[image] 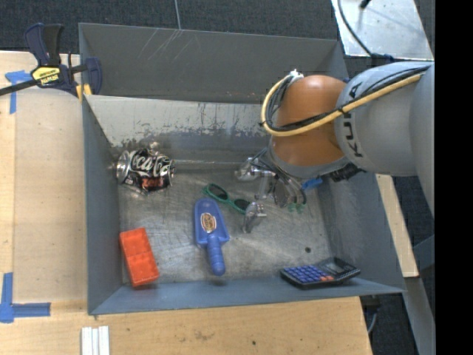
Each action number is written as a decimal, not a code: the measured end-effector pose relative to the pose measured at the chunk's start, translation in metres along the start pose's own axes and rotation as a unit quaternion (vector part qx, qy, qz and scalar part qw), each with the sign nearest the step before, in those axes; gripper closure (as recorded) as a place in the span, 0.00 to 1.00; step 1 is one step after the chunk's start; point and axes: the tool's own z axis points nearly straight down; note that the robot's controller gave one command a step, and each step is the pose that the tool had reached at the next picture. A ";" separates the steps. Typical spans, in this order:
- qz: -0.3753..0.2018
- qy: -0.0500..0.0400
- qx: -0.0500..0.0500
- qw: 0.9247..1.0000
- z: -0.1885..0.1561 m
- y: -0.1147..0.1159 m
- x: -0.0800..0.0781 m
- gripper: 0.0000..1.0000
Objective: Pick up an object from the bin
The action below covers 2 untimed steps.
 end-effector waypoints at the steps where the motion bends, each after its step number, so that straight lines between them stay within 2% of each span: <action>1: 0.008 -0.003 0.001 1.000 -0.021 -0.022 -0.004 0.00; 2: 0.025 -0.002 0.000 1.000 0.021 -0.004 -0.028 0.00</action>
Offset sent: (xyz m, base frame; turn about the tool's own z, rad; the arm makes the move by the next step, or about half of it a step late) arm 0.0277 -0.0028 -0.0238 0.0515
